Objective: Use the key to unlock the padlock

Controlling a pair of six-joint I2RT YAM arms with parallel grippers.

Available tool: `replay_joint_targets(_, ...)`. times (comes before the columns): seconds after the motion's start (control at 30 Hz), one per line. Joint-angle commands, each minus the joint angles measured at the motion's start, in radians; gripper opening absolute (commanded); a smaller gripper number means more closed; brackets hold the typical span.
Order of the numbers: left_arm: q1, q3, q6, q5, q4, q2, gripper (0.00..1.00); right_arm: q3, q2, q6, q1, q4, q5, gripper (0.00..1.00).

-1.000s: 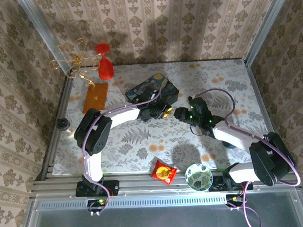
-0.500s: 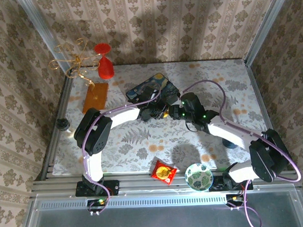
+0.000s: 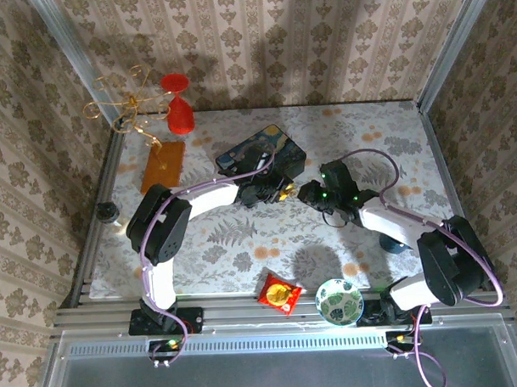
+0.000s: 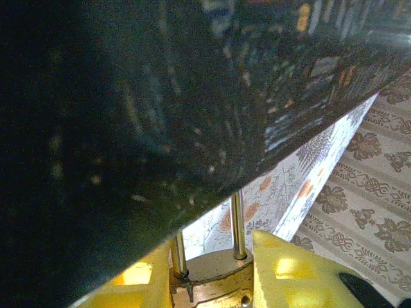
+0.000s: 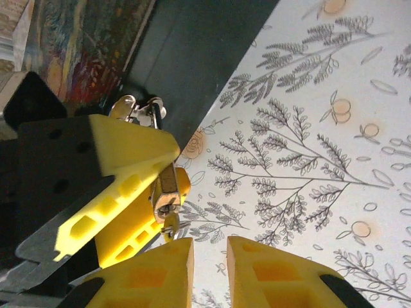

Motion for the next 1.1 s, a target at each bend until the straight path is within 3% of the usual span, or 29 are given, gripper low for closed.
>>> replay_joint_targets(0.0, -0.001, -0.010, -0.019, 0.052, 0.054, -0.030, 0.00, -0.022, 0.018, 0.095, -0.007, 0.092, -0.062, 0.22)
replay_joint_targets(0.37, -0.003, -0.008, -0.020, 0.058, 0.057, -0.027, 0.00, -0.018, 0.058, 0.108, -0.017, 0.142, -0.070, 0.23)
replay_joint_targets(0.77, -0.001, -0.004, -0.021, 0.063, 0.056, -0.025, 0.00, -0.016, 0.104, 0.139, -0.016, 0.212, -0.101, 0.17)
replay_joint_targets(0.83, -0.002, -0.002, -0.019, 0.061, 0.056, -0.027, 0.00, -0.026, 0.112, 0.162, -0.020, 0.242, -0.115, 0.15)
replay_joint_targets(0.93, -0.002, -0.001, -0.018, 0.060, 0.060, -0.026, 0.00, -0.051, 0.133, 0.231, -0.028, 0.305, -0.141, 0.00)
replay_joint_targets(1.07, -0.003, -0.010, -0.020, 0.061, 0.070, -0.027, 0.00, -0.108, 0.164, 0.352, -0.037, 0.441, -0.176, 0.00)
